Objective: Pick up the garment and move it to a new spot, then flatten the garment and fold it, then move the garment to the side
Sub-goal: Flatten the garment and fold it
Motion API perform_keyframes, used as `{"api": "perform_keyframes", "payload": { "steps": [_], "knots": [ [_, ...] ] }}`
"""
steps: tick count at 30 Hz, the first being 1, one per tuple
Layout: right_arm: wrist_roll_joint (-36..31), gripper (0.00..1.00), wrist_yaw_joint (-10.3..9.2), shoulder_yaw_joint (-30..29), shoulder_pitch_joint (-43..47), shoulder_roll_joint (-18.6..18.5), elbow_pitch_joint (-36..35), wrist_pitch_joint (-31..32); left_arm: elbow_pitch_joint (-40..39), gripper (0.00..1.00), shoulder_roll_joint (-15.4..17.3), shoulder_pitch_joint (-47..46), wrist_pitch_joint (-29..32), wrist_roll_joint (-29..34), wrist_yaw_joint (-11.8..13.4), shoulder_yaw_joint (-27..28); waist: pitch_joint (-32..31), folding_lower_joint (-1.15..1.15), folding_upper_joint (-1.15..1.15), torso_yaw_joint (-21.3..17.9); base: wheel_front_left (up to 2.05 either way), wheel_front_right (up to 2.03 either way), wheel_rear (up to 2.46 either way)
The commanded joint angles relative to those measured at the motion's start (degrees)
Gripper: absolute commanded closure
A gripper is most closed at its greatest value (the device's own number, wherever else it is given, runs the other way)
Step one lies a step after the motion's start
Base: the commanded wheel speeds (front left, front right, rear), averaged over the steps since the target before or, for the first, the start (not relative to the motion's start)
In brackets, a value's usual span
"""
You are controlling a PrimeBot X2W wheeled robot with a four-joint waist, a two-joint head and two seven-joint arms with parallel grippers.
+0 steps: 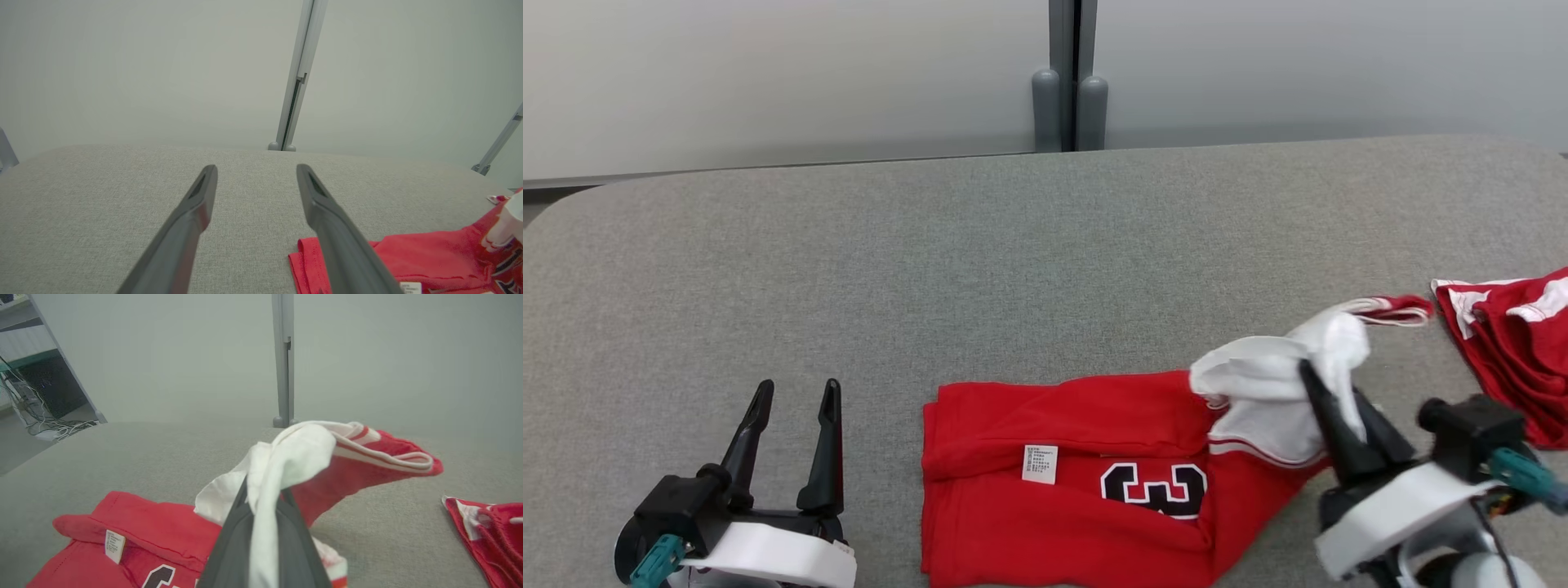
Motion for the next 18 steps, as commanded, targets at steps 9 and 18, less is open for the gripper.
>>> {"api": "perform_keyframes", "payload": {
  "steps": [9, 18],
  "knots": [
    [5.9, 1.0, 0.0, 15.8, -5.8, 7.7, 9.5, -0.5, -0.7, 0.0, -0.2, -0.7, 1.0, -0.1, 0.4, -0.9, -0.8, 0.0, 0.0, 5.1, 0.0, 0.0, 0.0],
    [15.0, 1.0, 0.0, 26.8, -10.8, 10.2, 23.3, -7.0, 0.2, 0.0, -0.7, -2.2, 0.7, -0.1, 0.2, -1.7, 0.4, 0.0, 0.0, 8.8, 0.0, 0.0, 0.0]
  ]
}}
